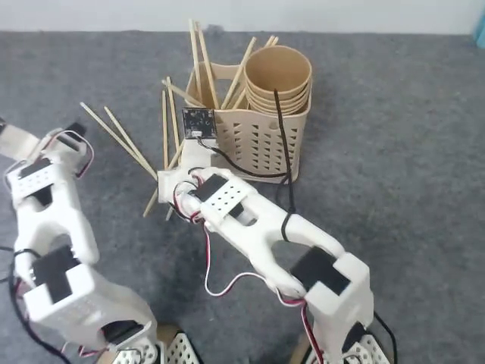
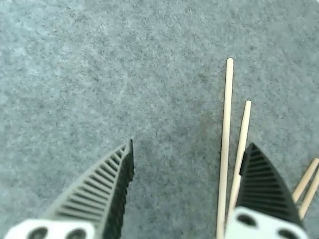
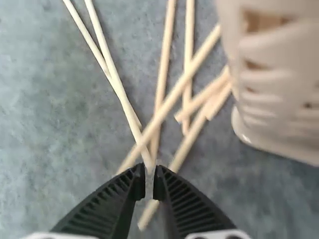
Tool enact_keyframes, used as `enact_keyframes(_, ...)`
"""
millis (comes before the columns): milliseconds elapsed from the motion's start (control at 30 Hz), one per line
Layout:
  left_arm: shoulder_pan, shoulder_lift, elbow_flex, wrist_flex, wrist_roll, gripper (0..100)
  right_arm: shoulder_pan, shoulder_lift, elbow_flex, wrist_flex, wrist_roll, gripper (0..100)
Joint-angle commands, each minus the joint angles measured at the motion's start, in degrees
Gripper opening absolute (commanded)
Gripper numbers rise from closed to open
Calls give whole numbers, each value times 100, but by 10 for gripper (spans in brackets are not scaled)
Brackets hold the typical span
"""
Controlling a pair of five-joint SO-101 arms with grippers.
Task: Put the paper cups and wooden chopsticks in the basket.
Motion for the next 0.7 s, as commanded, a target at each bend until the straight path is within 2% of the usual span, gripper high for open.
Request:
enact_keyframes(0, -35, -35, -242, -149, 53, 326, -321, -725, -9, 558, -79, 43)
enact_keyframes(300, 18, -35, -242, -123, 44, 326, -998, -2352, 1169, 673, -26, 43)
enact_keyframes(367, 193, -35, -233, -79, 9, 326, -1156, -2651, 1389, 708, 299, 45)
enact_keyframes(467, 563, -88, -242, 202, -545, 326, -1367, -2976, 1741, 646, 1143, 48)
enact_keyframes(567, 888, -88, -242, 237, -897, 326, -1358, -3134, 1846, 585, 1257, 48)
enact_keyframes(667, 1011, -35, -277, 220, -905, 326, -1341, -3125, 1873, 567, 1424, 48)
